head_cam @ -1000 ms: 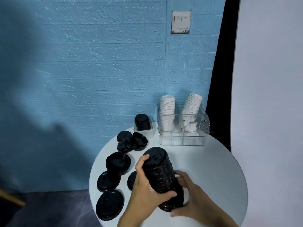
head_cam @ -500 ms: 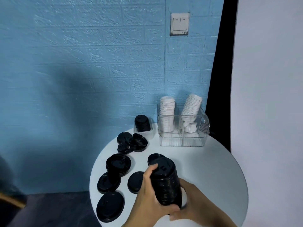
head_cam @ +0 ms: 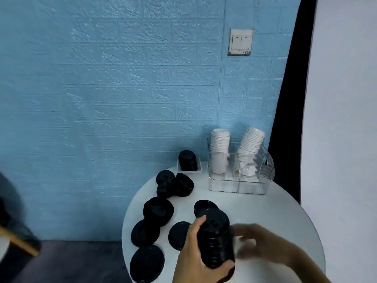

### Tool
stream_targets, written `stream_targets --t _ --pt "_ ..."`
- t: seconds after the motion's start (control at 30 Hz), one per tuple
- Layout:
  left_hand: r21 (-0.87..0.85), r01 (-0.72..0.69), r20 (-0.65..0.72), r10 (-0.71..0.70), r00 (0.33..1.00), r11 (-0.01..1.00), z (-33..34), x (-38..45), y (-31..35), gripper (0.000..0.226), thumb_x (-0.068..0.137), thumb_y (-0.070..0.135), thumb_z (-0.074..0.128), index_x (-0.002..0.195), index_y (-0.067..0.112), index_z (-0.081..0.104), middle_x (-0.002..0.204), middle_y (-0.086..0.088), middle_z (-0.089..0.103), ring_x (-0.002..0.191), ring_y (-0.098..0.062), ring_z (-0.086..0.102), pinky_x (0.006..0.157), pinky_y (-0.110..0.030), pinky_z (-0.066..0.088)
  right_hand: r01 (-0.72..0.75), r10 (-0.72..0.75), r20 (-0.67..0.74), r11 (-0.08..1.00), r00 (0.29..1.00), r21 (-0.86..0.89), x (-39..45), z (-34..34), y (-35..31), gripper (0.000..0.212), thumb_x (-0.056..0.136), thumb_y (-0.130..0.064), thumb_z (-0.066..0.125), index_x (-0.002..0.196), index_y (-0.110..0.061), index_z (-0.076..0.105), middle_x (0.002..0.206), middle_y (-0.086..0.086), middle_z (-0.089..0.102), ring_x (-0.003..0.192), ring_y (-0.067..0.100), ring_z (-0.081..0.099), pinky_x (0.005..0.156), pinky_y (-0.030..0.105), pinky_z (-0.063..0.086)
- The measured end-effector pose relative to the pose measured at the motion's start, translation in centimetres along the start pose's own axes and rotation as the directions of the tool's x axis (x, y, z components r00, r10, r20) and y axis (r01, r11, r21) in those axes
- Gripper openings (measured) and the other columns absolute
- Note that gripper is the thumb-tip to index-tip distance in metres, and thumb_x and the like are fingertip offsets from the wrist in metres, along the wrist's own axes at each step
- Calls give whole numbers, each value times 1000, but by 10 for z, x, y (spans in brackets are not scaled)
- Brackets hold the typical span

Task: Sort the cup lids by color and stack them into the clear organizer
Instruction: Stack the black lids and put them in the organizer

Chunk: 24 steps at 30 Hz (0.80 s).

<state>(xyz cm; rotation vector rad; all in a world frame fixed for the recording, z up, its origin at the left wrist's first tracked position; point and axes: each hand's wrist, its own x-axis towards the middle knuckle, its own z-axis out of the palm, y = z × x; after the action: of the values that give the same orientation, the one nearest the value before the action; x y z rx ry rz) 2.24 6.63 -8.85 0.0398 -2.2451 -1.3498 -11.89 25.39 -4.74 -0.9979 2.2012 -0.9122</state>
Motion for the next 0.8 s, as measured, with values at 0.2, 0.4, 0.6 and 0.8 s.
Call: stream_targets --t 0.2,0.4,0.6,0.8 --pt "46 -15 -57 18 998 999 4 -4 3 118 54 47 91 137 71 11 143 43 33 126 21 43 95 -3 40 171 -200 -266 977 943 -129 81 -18 -15 60 85 -39 77 134 -51 43 145 -13 43 137 8 42 113 33 40" --pt "38 -16 -36 17 999 999 1 1 6 119 54 48 92 138 69 12 143 24 45 124 14 51 92 -5 43 134 -79 138 880 987 -456 142 -17 -38 77 95 -44 65 157 -48 19 168 6 12 154 28 12 124 53 13" --pt "33 -18 -45 19 999 999 1 1 5 119 54 51 93 136 73 9 143 29 41 124 19 47 91 -1 40 84 -65 57 893 996 -443 141 -16 -41 55 81 -49 66 132 -29 61 125 7 56 119 23 55 110 38 41" --pt "49 30 -22 -29 999 998 3 1 1 119 52 57 89 136 73 5 142 27 45 121 13 53 94 -10 45 185 -114 -293 956 949 229 93 -19 -49 34 93 -21 68 122 -38 62 118 8 60 93 15 62 84 30 52"
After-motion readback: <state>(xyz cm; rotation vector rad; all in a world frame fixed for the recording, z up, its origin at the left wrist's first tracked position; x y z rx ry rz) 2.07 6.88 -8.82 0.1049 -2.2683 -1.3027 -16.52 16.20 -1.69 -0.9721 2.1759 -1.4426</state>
